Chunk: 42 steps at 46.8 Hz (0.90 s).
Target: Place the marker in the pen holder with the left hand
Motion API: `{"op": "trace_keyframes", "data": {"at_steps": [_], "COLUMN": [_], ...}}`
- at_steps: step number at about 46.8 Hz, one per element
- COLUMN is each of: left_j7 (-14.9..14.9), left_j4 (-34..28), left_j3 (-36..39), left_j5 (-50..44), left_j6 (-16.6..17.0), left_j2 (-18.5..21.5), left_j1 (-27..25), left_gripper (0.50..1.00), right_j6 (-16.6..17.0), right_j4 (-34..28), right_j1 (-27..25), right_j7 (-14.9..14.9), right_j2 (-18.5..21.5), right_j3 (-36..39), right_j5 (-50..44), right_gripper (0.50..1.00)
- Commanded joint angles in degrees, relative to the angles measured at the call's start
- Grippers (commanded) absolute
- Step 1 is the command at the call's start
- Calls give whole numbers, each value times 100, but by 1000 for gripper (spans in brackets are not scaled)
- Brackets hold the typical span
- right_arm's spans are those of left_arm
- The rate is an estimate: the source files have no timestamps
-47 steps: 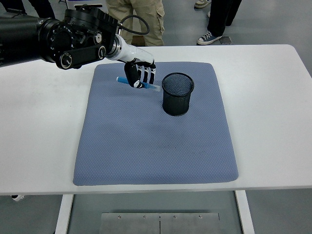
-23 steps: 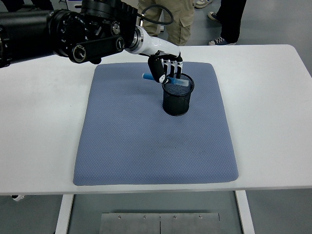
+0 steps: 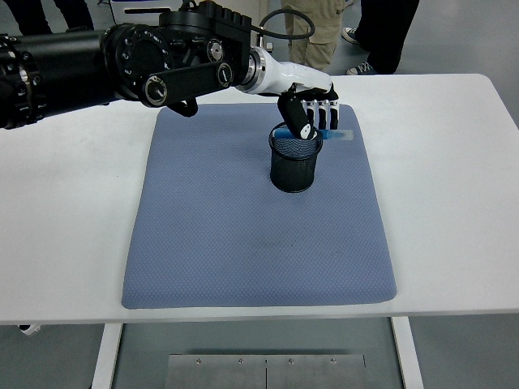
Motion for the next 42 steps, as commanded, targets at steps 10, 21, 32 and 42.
{"op": "trace_keyframes", "data": {"at_steps": [10, 21, 32, 42], "left_j7": [-16, -25, -25, -16], "left_j4": [149, 157, 157, 157], "left_j3": [-160, -203, -221, -221], "left_j5": [-181, -577, -683, -691], "left_j6": [378, 396, 396, 396], "left_j2": [0, 0, 0, 0], "left_j1": [253, 332, 341, 341], "left_gripper": [500, 500, 616, 719], "right_j6": [0, 0, 0, 0], "right_j4": [0, 0, 0, 0], "right_j1": [-6, -6, 3, 3], "right_j7": [1, 1, 1, 1], "right_j2": [0, 0, 0, 0], "right_j3": [0, 0, 0, 0], "right_j5": [0, 0, 0, 0], "right_gripper": [1000, 1000, 1000, 1000]}}
